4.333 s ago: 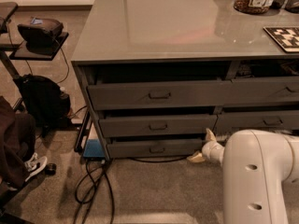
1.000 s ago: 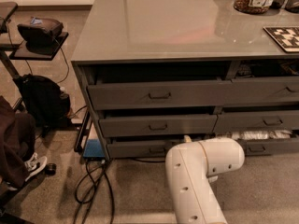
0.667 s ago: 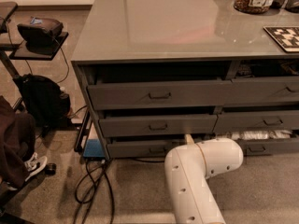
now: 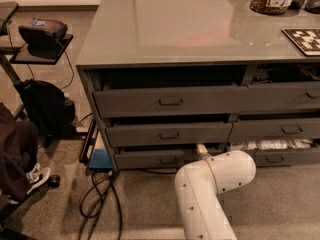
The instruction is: Open bottom drawer
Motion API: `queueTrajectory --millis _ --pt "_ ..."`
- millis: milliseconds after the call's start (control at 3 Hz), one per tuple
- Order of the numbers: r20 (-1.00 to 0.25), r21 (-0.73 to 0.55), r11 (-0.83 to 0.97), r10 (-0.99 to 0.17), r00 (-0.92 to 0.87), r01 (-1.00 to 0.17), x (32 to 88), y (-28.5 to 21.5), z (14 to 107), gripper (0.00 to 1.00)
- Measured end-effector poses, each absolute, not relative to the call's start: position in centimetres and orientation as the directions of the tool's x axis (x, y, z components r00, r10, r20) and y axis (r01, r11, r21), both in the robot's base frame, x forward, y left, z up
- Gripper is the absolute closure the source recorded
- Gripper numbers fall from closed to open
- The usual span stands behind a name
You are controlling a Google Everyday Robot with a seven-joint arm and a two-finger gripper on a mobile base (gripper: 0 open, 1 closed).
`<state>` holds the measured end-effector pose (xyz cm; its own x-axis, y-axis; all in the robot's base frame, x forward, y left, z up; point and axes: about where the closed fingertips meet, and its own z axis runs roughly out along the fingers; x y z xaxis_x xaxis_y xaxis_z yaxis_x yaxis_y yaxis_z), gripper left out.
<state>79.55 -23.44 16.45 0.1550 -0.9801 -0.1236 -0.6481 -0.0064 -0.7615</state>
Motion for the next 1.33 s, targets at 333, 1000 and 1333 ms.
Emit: queueTrajectory --millis 333,1000,1333 --pt "-0.122 -0.727 -0.043 -0.974 0.19 -0.685 80.18 -22.84 15.34 0.0" --pt "-0.163 -0.712 -0.016 -0.968 0.188 -0.702 80.89 -22.47 14.85 0.43" --pt "-0.163 -0.712 -0.016 -0.968 0.188 -0.702 80.89 -22.47 14.85 0.66"
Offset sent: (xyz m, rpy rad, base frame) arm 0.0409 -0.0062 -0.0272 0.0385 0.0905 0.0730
